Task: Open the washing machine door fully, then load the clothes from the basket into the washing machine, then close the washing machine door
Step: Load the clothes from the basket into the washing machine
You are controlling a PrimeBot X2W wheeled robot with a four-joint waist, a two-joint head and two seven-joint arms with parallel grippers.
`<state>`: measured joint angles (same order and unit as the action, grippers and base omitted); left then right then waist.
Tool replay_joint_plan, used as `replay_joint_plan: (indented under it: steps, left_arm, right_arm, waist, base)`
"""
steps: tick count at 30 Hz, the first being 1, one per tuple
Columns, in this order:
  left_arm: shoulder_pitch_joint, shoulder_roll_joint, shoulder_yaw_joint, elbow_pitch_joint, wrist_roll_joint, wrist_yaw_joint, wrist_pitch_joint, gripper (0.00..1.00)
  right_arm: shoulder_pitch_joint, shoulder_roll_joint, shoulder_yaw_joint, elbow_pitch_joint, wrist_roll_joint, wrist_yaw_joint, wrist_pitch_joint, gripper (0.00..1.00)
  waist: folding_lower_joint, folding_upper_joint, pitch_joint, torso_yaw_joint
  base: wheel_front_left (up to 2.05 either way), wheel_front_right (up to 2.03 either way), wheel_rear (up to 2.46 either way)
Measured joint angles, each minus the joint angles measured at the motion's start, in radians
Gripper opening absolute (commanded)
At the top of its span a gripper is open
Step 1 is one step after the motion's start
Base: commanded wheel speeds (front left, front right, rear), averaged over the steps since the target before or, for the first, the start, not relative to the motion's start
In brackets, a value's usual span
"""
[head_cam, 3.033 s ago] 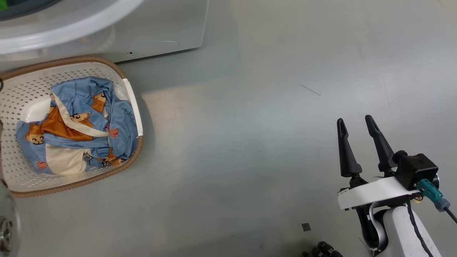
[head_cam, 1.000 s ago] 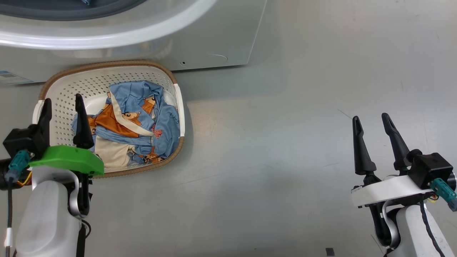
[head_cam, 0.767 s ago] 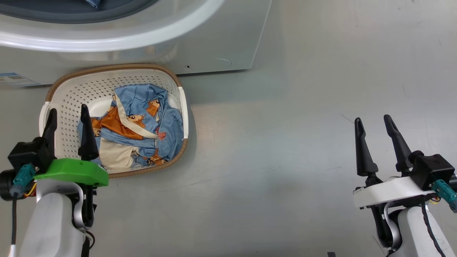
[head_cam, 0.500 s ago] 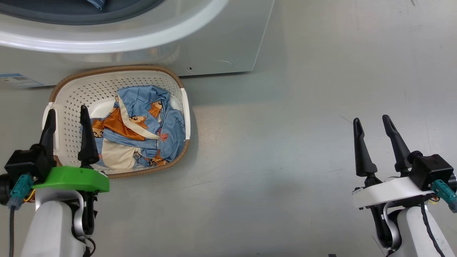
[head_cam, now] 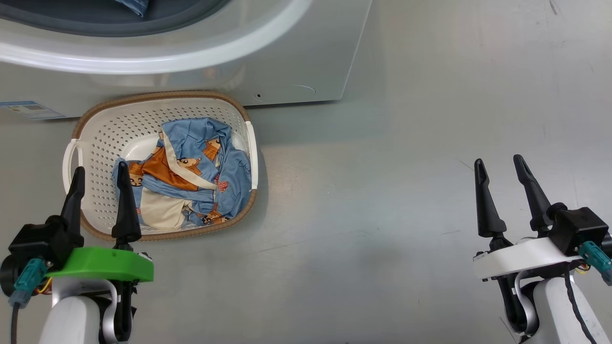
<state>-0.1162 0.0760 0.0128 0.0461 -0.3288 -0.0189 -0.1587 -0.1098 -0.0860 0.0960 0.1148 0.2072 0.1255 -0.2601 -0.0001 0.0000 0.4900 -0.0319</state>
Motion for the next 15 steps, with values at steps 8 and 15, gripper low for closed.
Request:
replay_joint_plan:
  steps: [8,15]
  left_arm:
    - [0.031,0.002,-0.012,-0.066,0.002,0.011,0.035,1.0]
    - [0.03,0.02,-0.015,-0.122,0.003,0.012,0.087,1.0]
  right_arm:
    - [0.0,0.001,0.006,0.0,0.0,0.0,0.0,1.0]
    - [0.0,0.01,0.04,0.0,0.0,0.0,0.0,1.0]
  waist:
    - [0.0,0.0,-0.005,0.0]
    - [0.0,0.0,0.0,-0.018]
  base:
    - [0.0,0.0,0.0]
    - [0.0,0.0,0.0]
